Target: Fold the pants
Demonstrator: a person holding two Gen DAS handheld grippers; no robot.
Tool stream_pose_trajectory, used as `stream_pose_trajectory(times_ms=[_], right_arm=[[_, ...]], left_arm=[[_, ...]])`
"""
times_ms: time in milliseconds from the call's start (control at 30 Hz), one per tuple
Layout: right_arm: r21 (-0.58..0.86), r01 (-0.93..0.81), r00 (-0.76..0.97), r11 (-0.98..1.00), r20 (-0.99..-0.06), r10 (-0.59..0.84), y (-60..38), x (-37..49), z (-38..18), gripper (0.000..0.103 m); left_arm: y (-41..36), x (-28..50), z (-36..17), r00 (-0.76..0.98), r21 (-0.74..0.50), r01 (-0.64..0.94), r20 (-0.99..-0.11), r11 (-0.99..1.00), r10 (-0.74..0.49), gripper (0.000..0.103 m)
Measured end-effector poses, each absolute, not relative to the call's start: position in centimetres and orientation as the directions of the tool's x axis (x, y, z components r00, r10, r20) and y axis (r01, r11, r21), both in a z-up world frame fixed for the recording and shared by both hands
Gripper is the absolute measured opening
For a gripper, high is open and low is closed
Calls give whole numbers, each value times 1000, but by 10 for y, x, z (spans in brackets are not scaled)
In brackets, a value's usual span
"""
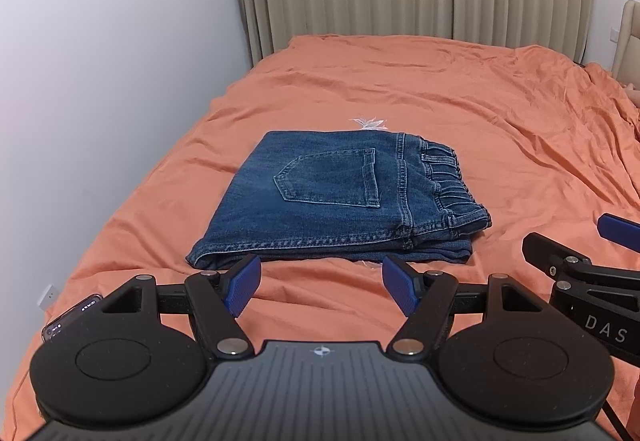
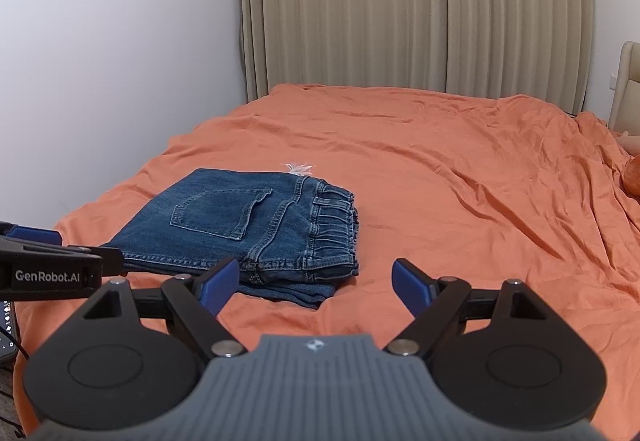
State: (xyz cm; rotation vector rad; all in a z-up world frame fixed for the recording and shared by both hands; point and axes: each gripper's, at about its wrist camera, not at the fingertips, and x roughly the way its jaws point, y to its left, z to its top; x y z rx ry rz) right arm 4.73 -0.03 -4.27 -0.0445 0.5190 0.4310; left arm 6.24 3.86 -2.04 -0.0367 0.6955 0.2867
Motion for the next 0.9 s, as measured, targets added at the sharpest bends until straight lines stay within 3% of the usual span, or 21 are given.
stream_pose_trajectory(times_ms=[900], right_arm=[[51,-419,783,906,-486,389,2,44,-41,80]], left_arm=[[40,59,-19,731,43,-274,-640,961,237,81]])
